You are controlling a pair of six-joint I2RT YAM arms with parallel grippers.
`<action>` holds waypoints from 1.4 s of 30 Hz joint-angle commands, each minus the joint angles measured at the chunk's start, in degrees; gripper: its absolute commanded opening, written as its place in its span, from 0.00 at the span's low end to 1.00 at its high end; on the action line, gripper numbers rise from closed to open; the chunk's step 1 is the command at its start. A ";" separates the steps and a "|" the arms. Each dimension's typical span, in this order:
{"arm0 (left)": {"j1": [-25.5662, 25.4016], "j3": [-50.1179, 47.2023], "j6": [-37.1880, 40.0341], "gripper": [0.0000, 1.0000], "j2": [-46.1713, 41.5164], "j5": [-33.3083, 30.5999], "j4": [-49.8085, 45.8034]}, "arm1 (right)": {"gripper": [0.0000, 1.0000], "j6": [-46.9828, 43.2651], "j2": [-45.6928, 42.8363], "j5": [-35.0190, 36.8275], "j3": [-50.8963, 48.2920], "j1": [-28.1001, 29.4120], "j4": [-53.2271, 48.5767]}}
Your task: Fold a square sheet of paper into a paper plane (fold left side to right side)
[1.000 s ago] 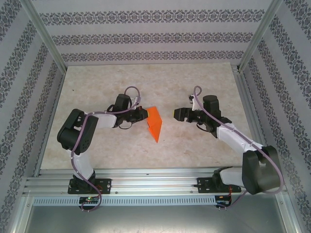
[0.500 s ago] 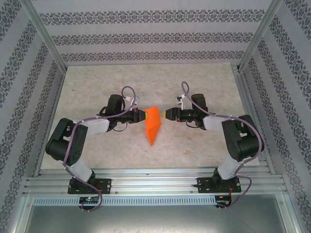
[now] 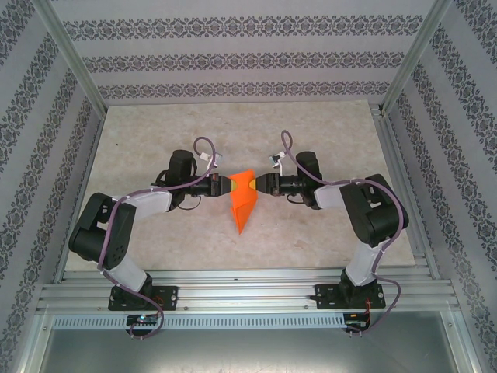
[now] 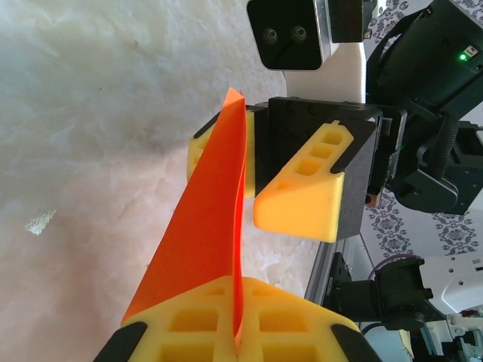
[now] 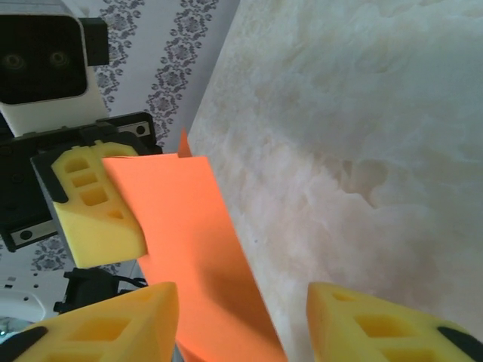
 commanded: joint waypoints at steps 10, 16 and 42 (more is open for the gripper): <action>2.48 -1.50 2.02 0.00 -0.64 0.54 -0.61 | 0.30 2.32 -0.67 -3.04 -0.86 -0.36 5.99; 2.52 -1.28 2.08 0.00 0.00 0.53 -0.47 | 0.18 2.50 -0.86 -3.27 -0.62 -0.03 4.90; -17.52 -4.79 14.47 0.61 -28.39 -44.89 -33.46 | 0.00 13.68 -3.44 17.96 1.95 4.89 -19.08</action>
